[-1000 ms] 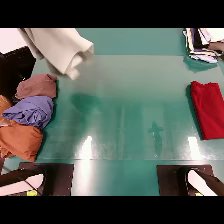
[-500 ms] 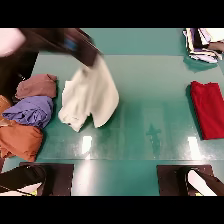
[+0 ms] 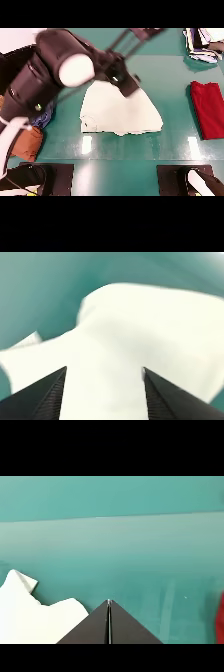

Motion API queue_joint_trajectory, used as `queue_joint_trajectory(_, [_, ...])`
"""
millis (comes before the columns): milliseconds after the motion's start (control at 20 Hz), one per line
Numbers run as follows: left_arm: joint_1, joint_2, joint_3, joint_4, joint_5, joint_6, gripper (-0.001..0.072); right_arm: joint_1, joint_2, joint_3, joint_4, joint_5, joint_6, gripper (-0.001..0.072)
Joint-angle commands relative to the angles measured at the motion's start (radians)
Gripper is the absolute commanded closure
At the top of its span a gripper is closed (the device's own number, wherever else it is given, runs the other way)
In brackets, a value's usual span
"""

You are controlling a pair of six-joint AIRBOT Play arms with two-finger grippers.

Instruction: Fold the shirts.

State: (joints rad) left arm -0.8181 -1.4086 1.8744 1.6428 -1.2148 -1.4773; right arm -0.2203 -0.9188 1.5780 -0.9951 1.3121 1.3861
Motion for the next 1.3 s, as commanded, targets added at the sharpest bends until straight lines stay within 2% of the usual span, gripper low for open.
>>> queue_joint_trajectory(0, [0.245, -0.002, -0.029, 0.012, -0.049, -0.074, 0.0146, -0.018, 0.006, -0.011, 0.001, 0.026, 0.001, 0.0695])
queue_joint_trajectory(100, [0.42, -0.004, -0.107, -0.061, -0.002, -0.096, 0.0146, -0.012, 0.006, -0.034, 0.001, 0.023, 0.001, 0.0696])
queue_joint_trajectory(200, [0.567, -0.022, -0.213, -0.206, 0.043, -0.094, 0.0146, -0.01, 0.006, -0.06, 0.002, 0.022, 0.001, 0.0696])
queue_joint_trajectory(300, [0.673, -0.054, -0.326, -0.354, 0.098, -0.092, 0.0146, -0.01, 0.006, -0.093, 0.002, 0.018, 0.001, 0.0696])
queue_joint_trajectory(400, [0.729, -0.11, -0.408, -0.48, 0.135, -0.048, 0.0146, -0.01, 0.006, -0.137, 0.005, 0.015, 0.001, 0.0696])
queue_joint_trajectory(500, [0.744, -0.177, -0.454, -0.573, 0.151, 0.016, 0.0146, -0.01, 0.006, -0.174, 0.008, 0.015, 0.001, 0.0695])
queue_joint_trajectory(600, [0.743, -0.247, -0.456, -0.602, 0.156, 0.046, 0.0146, -0.01, 0.006, -0.209, 0.009, 0.013, 0.001, 0.0696])
queue_joint_trajectory(850, [0.742, -0.319, -0.456, -0.658, 0.221, 0.051, 0.0146, -0.01, 0.006, -0.238, 0.008, -0.005, 0.001, 0.0696])
queue_joint_trajectory(1000, [0.705, -0.33, -0.456, -0.681, 0.249, 0.099, 0.0146, -0.01, 0.006, -0.238, 0.008, -0.032, 0.001, 0.0696])
queue_joint_trajectory(1250, [0.658, -0.362, -0.456, -0.68, 0.267, 0.085, 0.0165, -0.01, 0.006, -0.238, 0.008, -0.026, 0.001, 0.0695])
